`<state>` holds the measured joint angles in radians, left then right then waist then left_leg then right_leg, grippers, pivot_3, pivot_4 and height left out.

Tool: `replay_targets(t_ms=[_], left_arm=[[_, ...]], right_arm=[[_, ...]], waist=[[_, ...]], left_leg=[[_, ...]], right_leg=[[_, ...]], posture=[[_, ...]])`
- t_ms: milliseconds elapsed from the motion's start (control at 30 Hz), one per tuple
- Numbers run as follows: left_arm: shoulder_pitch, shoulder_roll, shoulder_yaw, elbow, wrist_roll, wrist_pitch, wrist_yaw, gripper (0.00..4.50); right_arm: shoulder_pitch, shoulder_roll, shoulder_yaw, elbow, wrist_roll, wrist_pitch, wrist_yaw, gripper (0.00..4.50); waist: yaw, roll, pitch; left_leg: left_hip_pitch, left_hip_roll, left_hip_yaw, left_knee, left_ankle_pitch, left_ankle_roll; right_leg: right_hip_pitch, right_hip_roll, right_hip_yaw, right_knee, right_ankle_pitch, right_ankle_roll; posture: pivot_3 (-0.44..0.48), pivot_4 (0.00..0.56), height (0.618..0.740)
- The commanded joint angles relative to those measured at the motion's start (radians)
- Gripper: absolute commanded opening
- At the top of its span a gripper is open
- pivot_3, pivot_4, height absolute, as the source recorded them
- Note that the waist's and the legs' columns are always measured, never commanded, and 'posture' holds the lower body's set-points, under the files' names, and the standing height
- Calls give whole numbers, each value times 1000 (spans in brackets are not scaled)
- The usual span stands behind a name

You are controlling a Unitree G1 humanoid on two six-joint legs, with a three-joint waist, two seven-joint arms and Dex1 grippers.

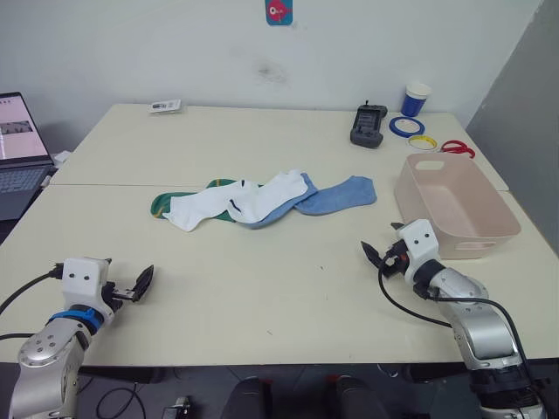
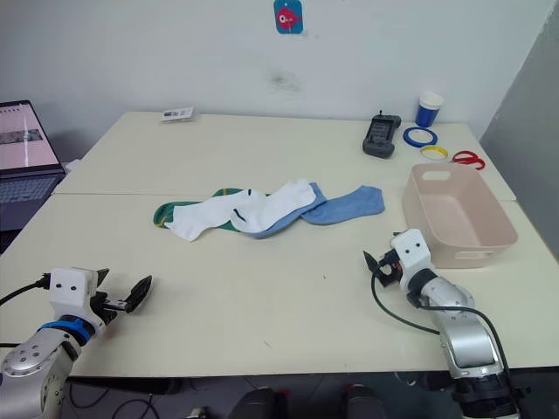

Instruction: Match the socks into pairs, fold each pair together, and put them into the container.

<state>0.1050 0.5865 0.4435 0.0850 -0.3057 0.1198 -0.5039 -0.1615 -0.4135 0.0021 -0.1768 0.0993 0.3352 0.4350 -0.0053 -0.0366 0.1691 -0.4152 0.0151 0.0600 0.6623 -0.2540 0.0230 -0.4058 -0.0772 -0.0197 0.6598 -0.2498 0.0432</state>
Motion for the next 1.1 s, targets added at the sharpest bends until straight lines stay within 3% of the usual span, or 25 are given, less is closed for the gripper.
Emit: replay_targets(t_ms=[33,1100], left_arm=[[-2,14,15,-22,0,-9,-3,4500],[-10,13,19,-38,-20,16,-31,4500]], right_arm=[[-1,-1,-12,-34,-1,-20,-5,4474],[19,14,-13,-6,17,-57,18,4474]], waist=[[0,0,0],[0,0,0]], left_leg=[[0,0,0,0,0,0],[0,0,0,0,0,0]], right_leg=[[0,0,0,0,0,0],[0,0,0,0,0,0]], posture=[[0,150,740],[0,150,740]])
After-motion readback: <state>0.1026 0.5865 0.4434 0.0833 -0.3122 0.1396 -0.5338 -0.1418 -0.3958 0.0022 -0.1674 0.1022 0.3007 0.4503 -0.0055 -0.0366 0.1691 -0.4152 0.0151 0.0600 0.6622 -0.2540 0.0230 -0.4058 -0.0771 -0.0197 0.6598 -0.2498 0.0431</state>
